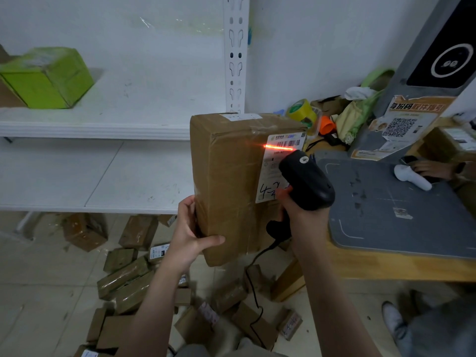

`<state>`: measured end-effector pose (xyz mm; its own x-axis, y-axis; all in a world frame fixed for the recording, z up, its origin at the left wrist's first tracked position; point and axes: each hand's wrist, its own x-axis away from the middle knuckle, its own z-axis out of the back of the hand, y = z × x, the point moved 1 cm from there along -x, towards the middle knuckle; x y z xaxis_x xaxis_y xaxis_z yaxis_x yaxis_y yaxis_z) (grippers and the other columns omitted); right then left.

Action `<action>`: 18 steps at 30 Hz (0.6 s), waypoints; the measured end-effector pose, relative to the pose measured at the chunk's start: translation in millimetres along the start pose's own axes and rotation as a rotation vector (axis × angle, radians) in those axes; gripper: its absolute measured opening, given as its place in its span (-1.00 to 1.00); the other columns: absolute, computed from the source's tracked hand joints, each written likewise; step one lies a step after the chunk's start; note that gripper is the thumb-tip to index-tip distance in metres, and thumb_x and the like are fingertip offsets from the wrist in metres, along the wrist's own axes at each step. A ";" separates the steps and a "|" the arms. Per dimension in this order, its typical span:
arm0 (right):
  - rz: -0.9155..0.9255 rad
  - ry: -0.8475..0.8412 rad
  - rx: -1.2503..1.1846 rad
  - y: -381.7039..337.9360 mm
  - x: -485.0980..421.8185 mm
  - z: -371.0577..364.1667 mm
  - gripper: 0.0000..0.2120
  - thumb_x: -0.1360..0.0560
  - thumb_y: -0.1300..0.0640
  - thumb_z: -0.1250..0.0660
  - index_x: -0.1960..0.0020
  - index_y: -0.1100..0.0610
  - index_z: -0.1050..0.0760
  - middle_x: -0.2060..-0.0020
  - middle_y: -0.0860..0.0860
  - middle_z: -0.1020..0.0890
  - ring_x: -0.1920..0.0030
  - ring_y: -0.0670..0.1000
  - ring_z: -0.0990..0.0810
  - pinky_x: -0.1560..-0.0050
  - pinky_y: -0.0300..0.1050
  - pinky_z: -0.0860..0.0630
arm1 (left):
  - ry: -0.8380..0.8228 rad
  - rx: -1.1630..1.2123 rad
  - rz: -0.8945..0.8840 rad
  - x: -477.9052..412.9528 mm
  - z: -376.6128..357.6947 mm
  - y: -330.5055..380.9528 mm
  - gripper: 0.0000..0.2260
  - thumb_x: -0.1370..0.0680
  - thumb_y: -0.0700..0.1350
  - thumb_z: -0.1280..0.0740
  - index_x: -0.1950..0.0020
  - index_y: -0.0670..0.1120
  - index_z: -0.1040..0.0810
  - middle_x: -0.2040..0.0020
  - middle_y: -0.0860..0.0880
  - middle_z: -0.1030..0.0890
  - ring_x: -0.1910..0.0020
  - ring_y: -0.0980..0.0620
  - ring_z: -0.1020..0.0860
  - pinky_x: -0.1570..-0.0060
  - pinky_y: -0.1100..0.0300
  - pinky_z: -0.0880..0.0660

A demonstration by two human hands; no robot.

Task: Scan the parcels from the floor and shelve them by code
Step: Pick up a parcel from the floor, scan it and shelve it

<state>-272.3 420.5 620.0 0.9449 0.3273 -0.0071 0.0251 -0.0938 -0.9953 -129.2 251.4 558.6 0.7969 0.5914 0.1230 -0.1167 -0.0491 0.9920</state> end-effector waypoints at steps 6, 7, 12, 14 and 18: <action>0.058 0.056 0.018 2.8 -4.3 -0.8 -0.83 -0.45 0.31 -0.48 0.19 0.13 -0.51 0.42 -0.05 -0.60 0.38 -0.04 -0.58 0.29 -0.16 -0.55 | 0.009 0.010 0.002 -0.5 -1.1 1.4 -0.02 -0.07 -0.02 -0.65 -0.40 0.05 -0.24 -0.36 0.00 -0.44 -0.35 0.02 -0.46 -0.37 -0.18 -0.44; 0.051 0.079 0.021 4.8 -5.7 0.6 -0.83 -0.44 0.30 -0.49 0.16 0.11 -0.53 0.40 -0.07 -0.62 0.34 -0.05 -0.60 0.27 -0.19 -0.56 | 0.013 0.018 0.009 -0.7 -1.8 1.6 -0.02 -0.06 -0.02 -0.66 -0.39 0.05 -0.25 -0.36 0.01 -0.45 -0.36 0.02 -0.46 -0.36 -0.18 -0.44; -0.046 0.267 0.091 29.3 -22.7 21.1 -0.91 -0.46 0.27 -0.45 0.11 0.12 -0.57 0.41 0.00 -0.61 0.39 -0.07 -0.60 0.34 -0.17 -0.54 | 0.113 0.107 0.078 -2.5 -7.7 -1.2 0.01 0.03 -0.03 -0.65 -0.35 0.02 -0.29 -0.32 -0.02 -0.49 -0.29 -0.01 -0.50 -0.30 -0.19 -0.49; -0.147 0.375 0.144 52.8 -37.3 39.2 -0.79 -0.45 0.25 -0.44 -0.07 0.17 -0.56 0.26 0.07 -0.66 0.26 0.00 -0.66 0.24 -0.04 -0.62 | 0.152 0.150 0.112 -3.0 -13.0 -3.4 0.06 0.07 -0.03 -0.64 -0.38 -0.03 -0.28 -0.29 -0.02 -0.50 -0.25 -0.02 -0.52 -0.29 -0.19 -0.48; -0.297 0.495 0.253 93.5 -65.4 84.6 -0.66 -0.47 0.27 -0.38 -0.24 0.17 -0.49 -0.03 0.15 -0.64 -0.05 0.16 -0.64 -0.10 0.16 -0.61 | 0.200 0.184 0.192 -5.2 -32.7 -10.1 0.06 0.00 -0.18 -0.69 -0.42 -0.03 -0.27 -0.28 0.00 -0.50 -0.27 -0.09 -0.49 -0.36 -0.24 -0.40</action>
<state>-359.4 469.8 519.3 0.9501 -0.1743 0.2586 0.2889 0.1797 -0.9403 -151.5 275.1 546.9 0.6367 0.7025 0.3180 -0.1296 -0.3090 0.9422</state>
